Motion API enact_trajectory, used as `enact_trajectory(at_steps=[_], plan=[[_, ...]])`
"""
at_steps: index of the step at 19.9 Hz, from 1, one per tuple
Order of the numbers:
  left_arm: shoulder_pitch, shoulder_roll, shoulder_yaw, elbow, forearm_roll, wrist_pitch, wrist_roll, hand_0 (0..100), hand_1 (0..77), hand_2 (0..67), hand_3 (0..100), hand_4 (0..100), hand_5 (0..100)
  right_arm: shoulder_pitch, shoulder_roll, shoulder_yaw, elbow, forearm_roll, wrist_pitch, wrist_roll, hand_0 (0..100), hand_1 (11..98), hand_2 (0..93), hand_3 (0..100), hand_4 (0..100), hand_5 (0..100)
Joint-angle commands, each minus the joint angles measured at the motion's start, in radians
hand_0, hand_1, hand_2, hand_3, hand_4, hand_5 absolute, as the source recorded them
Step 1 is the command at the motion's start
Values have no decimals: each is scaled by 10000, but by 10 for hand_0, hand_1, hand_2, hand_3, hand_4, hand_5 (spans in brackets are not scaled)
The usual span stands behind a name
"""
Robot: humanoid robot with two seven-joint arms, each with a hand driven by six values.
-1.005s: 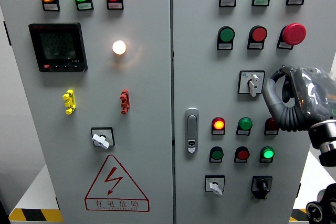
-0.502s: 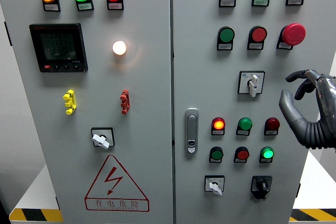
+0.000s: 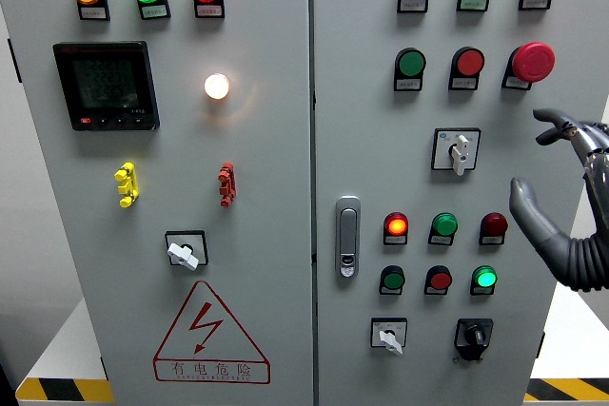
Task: Rotate and turn off gray switch
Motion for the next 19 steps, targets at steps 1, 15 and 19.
enact_trajectory(at_steps=[1, 15, 19], plan=[[0, -1, 4, 0, -7, 0, 1, 888, 0, 133, 187, 82, 109, -275, 1, 110, 284, -30, 15, 385, 591, 381, 109, 164, 99, 270], [0, -1, 4, 0, 8, 0, 1, 888, 0, 133, 187, 82, 109, -1120, -15, 371, 1435, -76, 0, 493, 0, 379, 80, 106, 80, 174], [0, -1, 4, 0, 8, 0, 1, 888, 0, 133, 187, 82, 109, -1135, 1, 295, 1466, -92, -108, 493, 0, 376, 78, 105, 78, 170]])
